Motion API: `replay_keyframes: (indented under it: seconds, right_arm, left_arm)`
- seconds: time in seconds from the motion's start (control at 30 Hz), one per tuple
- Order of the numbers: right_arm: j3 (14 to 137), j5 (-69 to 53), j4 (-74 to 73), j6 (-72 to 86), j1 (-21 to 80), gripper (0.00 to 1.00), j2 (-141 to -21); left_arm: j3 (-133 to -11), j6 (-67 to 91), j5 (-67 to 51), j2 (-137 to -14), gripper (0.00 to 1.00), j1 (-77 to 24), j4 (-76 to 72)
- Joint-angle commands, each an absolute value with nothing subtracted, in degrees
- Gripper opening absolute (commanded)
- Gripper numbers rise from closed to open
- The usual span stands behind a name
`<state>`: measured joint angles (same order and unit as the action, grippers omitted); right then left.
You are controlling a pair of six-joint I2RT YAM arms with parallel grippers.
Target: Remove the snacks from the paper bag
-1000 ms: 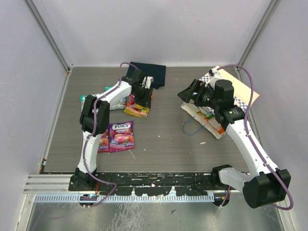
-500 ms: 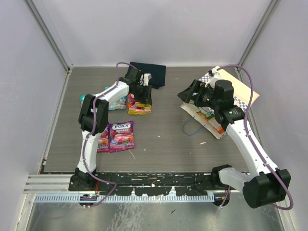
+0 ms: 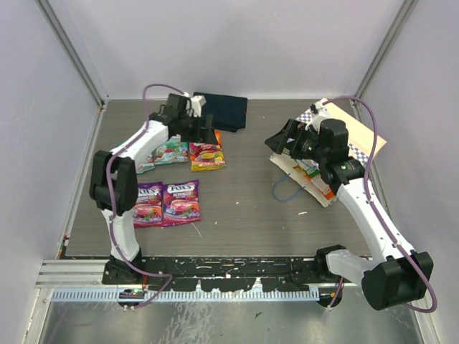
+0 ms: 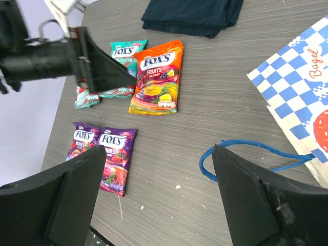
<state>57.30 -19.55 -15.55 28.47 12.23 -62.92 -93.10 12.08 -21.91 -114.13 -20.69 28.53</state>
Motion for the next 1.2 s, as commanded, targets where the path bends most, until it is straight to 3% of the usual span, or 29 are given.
replay_keyframes:
  seconds: [0.0,0.1,0.23,0.57,0.9,1.17]
  right_arm:
    - [58.5,-17.3,-15.6,25.4,12.0,0.91,-60.9]
    - [58.8,-14.8,-17.4,23.4,11.7,0.91,-59.8]
    - [58.1,-14.2,-17.8,23.1,11.6,0.91,-59.1]
    - [58.0,-14.7,-17.8,23.3,11.7,0.91,-59.6]
    - [57.8,-15.0,-17.4,23.4,11.6,0.91,-60.2]
    - [57.3,-14.9,-17.4,23.3,11.7,0.91,-59.6]
  left_arm:
    - [-89.8,14.3,-22.9,-107.8,0.82,-15.9,23.5]
    - [-86.0,13.6,-18.7,-105.3,0.76,-14.6,22.8]
    - [-81.3,15.2,-19.8,-104.4,0.4,-10.5,19.6]
    - [-76.2,18.2,-19.5,-107.3,0.13,-5.4,17.1]
    - [-68.7,21.3,-17.9,-108.1,0.03,-5.4,12.1]
    - [-64.8,23.0,-17.6,-108.3,0.02,-5.4,10.0]
